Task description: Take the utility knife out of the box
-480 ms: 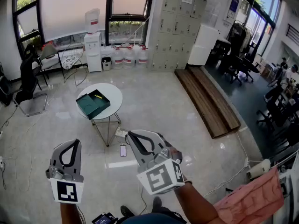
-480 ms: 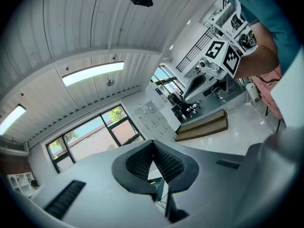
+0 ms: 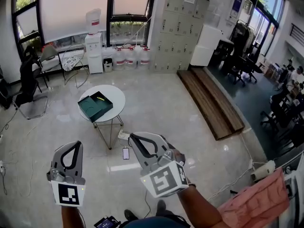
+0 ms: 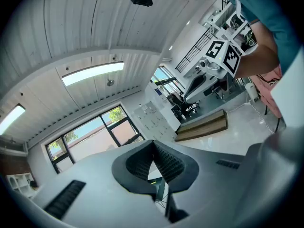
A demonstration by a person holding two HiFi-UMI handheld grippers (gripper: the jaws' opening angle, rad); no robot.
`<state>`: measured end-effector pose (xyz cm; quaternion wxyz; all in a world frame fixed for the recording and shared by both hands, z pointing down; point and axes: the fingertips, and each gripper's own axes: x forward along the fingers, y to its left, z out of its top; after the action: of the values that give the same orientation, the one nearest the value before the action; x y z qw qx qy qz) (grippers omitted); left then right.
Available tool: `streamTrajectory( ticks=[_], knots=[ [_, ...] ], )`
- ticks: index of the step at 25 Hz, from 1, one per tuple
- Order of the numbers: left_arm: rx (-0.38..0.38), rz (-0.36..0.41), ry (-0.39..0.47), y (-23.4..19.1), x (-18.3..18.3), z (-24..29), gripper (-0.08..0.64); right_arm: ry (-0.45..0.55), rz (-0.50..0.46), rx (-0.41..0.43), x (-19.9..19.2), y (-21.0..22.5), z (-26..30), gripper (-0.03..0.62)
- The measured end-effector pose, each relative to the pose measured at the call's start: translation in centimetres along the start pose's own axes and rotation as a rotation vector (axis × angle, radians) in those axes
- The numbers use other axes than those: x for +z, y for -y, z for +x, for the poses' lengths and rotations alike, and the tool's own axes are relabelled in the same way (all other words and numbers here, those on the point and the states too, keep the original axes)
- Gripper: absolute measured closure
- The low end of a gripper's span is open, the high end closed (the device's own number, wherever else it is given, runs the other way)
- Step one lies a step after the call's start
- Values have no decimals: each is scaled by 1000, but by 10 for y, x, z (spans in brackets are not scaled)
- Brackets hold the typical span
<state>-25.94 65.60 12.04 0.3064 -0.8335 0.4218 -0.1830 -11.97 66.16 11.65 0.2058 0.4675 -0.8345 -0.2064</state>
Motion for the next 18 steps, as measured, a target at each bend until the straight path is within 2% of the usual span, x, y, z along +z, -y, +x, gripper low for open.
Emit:
streamTrajectory(
  ticks=[9, 14, 18],
  knots=[
    [-22, 0, 9, -12, -26, -2, 541, 15, 16, -15, 7, -12, 30, 554],
    [-15, -7, -14, -15, -30, 13, 541, 20, 17, 4, 1, 3, 49, 554],
    [8, -4, -51, -19, -39, 47, 541, 46, 24, 33, -15, 29, 77, 554]
  ],
)
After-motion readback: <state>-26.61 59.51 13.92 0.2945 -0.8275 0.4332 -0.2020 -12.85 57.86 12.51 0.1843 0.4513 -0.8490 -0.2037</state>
